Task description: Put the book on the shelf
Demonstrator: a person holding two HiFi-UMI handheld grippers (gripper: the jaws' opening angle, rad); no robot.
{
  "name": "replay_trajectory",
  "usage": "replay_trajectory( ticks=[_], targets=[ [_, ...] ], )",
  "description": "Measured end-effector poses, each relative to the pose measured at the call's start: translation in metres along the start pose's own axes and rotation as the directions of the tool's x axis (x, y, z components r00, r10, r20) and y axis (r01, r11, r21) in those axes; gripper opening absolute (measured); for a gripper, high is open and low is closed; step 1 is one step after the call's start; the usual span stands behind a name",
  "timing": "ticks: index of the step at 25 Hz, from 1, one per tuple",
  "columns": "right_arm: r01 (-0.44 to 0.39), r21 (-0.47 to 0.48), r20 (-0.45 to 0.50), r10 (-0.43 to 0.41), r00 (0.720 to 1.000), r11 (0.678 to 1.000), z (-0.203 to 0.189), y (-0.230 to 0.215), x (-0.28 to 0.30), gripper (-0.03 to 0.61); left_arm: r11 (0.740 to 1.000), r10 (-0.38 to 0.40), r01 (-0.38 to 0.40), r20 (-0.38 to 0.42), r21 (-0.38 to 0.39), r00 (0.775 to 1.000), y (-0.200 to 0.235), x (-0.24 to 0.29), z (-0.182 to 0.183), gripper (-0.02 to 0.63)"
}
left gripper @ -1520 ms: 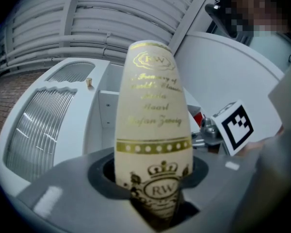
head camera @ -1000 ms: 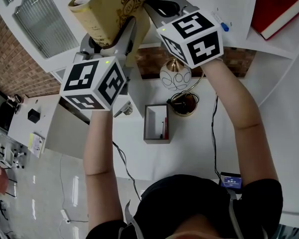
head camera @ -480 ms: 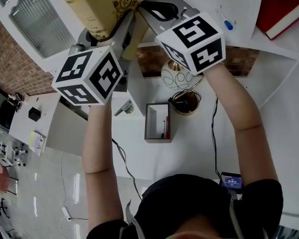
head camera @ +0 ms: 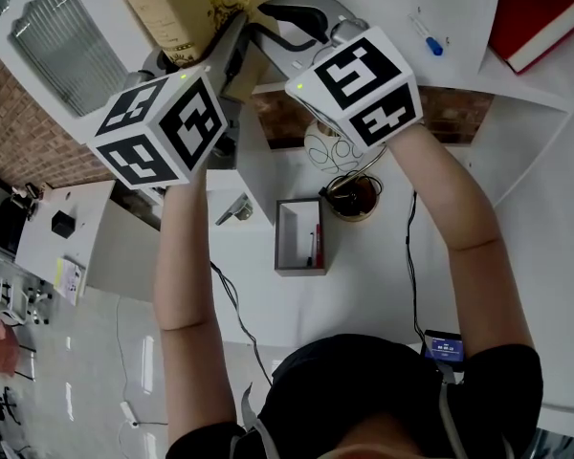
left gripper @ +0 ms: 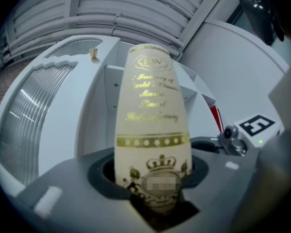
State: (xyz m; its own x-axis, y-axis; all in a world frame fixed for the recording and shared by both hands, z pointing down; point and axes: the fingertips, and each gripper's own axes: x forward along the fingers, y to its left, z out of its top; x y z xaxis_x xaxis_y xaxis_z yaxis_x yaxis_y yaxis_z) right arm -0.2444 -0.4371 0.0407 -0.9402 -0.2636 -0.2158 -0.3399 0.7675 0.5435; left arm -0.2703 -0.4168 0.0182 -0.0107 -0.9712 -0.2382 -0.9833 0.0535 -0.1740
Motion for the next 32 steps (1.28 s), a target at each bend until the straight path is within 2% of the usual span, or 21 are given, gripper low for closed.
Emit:
replay_trajectory(
  ticks=[6,11,21,25,28,32],
  targets=[
    [0.005,0.011,-0.021,-0.005,1.0,1.0,-0.004,-0.004,0.005,0.098,1.0,-0.006,0.006,-0.006,-0.012,1.0,0.004,0.004,-0.001,0.225],
    [0.014,0.0,-0.06,-0.014,0.998,1.0,-0.01,-0.003,0.01,0.091,0.998,0.031,-0.032,0.025,0.059,0.999,0.007,-0.001,0.003,0.233],
    [-0.006,0.02,-0.122,0.009,0.993,1.0,-0.019,-0.001,0.019,0.078,0.999,0.01,-0.013,0.06,0.051,0.998,0.006,-0.007,0.01,0.258],
    [-0.02,0.008,-0.148,0.021,0.989,1.0,-0.021,0.002,0.023,0.072,0.999,0.014,-0.017,0.073,0.041,0.997,0.01,-0.012,0.012,0.238],
    [-0.034,0.017,-0.134,0.036,0.99,0.999,-0.019,0.004,0.021,0.071,1.0,0.008,-0.009,0.043,0.019,0.999,0.014,-0.01,0.01,0.218],
    [-0.107,0.04,-0.078,0.11,0.991,0.993,-0.008,0.018,0.009,0.134,1.0,0.01,-0.01,0.02,-0.006,1.0,0.014,-0.007,0.009,0.216]
  ],
)
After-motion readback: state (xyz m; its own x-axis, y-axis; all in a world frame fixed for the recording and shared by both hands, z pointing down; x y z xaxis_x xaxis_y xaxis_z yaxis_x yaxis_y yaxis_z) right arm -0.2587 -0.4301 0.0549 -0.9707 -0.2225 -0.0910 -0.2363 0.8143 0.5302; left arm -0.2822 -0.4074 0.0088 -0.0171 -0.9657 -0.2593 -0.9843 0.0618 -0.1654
